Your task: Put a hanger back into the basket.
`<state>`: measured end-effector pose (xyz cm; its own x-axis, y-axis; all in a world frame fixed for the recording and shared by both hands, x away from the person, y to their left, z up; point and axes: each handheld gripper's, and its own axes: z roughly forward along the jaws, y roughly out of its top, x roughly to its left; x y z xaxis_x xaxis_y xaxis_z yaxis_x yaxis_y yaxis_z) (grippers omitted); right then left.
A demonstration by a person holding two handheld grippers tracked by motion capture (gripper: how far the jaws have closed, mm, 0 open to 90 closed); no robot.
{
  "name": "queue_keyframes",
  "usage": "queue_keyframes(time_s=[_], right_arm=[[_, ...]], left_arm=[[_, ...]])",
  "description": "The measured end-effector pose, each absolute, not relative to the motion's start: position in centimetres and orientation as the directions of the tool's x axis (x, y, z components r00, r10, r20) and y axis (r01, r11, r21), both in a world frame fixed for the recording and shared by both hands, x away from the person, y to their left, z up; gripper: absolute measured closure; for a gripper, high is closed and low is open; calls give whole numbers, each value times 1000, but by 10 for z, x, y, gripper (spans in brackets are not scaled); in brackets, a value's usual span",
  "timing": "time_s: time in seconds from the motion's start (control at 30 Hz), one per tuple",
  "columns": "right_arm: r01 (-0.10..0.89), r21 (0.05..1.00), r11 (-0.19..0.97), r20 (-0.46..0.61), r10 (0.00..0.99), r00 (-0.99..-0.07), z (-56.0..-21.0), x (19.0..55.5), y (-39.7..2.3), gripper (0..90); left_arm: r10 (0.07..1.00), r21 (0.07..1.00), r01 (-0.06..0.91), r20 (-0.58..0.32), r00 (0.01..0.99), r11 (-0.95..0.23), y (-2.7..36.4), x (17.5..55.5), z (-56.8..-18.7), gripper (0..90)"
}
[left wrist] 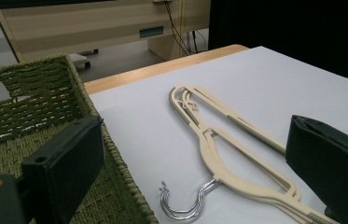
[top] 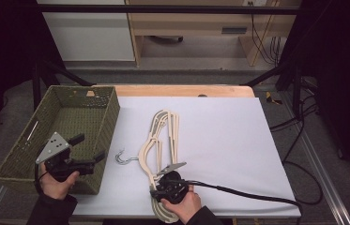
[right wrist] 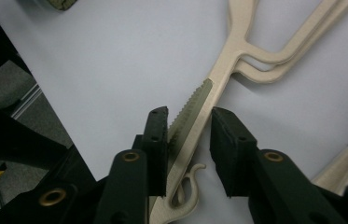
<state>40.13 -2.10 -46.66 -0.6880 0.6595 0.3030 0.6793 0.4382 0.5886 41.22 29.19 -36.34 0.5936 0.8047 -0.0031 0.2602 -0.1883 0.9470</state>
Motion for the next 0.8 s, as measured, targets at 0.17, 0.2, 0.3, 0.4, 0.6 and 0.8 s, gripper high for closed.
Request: queue_keyframes(time_s=[0.17,0.2,0.3,0.4,0.6,0.8], right_arm=[[702,568,430,298,687,-663,-462,401,-23,736],[702,568,430,298,687,-663,-462,401,-23,736],[702,569,427,289,696,-658,-461,402,-25,744],[708,562,428,264,718,-644,-460,403,-29,757],[696,566,442,214,737,-642,-457,403,-34,777],[691,571,443,181,753,-632,-455,403,-35,738]], left_arm=[[805,947,262,-5,593,-187,292,412,-363,49],[805,947,261,-5,593,-186,292,412,-363,49],[803,947,260,-5,595,-187,292,412,-363,50],[803,947,259,-4,596,-188,291,412,-363,51],[800,948,258,-6,600,-187,290,412,-363,53],[793,949,252,-6,610,-187,288,411,-363,66]])
